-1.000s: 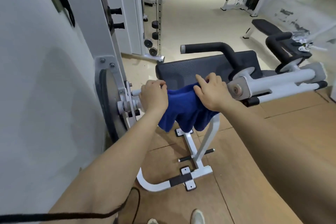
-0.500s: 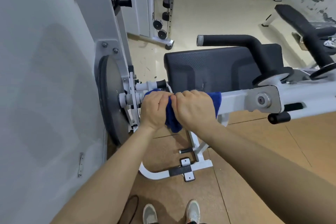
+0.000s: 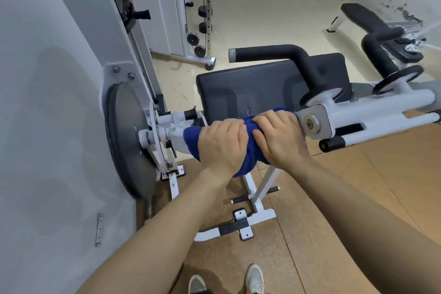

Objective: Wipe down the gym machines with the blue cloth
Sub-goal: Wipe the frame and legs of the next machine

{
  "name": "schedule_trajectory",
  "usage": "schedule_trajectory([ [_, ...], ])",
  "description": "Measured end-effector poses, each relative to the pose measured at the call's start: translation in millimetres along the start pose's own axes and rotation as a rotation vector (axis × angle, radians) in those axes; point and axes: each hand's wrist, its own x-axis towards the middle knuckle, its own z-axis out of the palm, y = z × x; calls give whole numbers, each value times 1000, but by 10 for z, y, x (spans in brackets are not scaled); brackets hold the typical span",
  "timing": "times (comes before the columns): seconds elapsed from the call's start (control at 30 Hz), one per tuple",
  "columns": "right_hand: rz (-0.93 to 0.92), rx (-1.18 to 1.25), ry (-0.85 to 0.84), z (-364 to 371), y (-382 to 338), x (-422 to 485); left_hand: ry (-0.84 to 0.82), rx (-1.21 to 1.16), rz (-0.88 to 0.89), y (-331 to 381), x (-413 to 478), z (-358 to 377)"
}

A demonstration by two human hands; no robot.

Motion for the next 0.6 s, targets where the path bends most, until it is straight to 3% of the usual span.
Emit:
schedule_trajectory([
  [0.2, 111, -13, 163, 60, -432, 40, 90, -124, 147, -219, -86, -29],
  [0.33, 27, 12, 153, 123, -865, 177, 114, -299, -5, -640, -140, -24],
  [0.47, -135, 7, -55, 117, -940, 282, 129, -393, -187, -744, -149, -42],
  [0.6, -204, 36, -147, -9, -859, 409, 168, -437, -369, -574, -261, -70],
])
